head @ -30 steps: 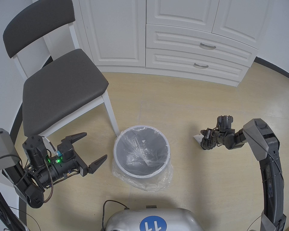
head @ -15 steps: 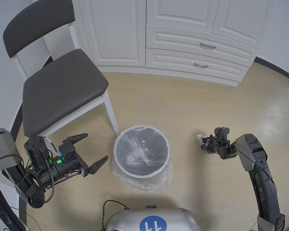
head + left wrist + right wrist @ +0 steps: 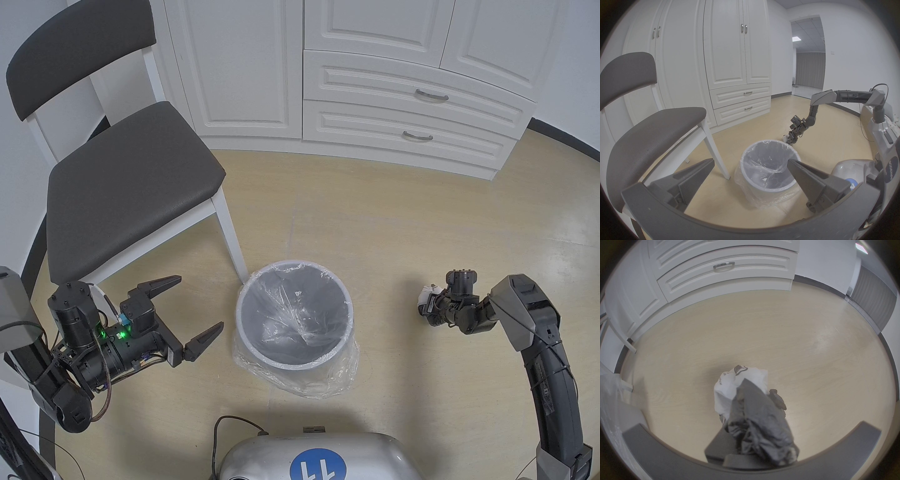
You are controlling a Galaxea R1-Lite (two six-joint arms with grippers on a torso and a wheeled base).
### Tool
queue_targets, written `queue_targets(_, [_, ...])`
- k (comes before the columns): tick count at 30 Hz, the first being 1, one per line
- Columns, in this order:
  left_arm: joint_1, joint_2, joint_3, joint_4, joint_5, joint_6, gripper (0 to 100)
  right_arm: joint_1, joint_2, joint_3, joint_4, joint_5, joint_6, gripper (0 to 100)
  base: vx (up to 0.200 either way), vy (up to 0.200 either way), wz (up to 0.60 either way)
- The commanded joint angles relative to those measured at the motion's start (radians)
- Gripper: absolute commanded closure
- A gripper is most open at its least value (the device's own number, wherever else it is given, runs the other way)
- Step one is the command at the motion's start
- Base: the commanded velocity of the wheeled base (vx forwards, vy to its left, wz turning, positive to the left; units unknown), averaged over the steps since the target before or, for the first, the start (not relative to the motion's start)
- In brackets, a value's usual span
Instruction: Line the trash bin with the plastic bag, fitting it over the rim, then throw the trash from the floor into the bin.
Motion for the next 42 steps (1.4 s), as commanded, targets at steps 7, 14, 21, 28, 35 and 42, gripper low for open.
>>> queue_targets(7, [0.001,-0.09,0.021,-0.001,0.001,0.0,0,-0.018,-0.509,0.49,-0.035,0.119,-0.155,100,0.0,0.0,0.0])
queue_targets(14, [0.003,-0.149,0.021,0.001,0.003,-0.006,0,-0.005,-0.995,0.939,-0.047,0.154,-0.486,100,0.0,0.0,0.0])
queue_targets(21, [0.001,-0.218,0.015,0.001,0.04,-0.014,0,0.098,-1.19,1.24,-0.479,0.277,-0.522,100,0.0,0.0,0.0])
queue_targets(28, [0.014,-0.261,0.009,0.001,0.043,-0.041,0,0.308,-1.199,1.133,-0.501,0.033,-0.356,100,0.0,0.0,0.0])
queue_targets(35, [0.012,-0.305,0.014,0.001,0.043,-0.069,0,0.479,-1.192,0.668,0.194,-0.085,-0.086,100,0.0,0.0,0.0])
queue_targets(42, [0.012,-0.325,0.02,0.001,0.043,-0.067,0,0.609,-1.046,0.287,0.714,-0.104,0.396,100,0.0,0.0,0.0])
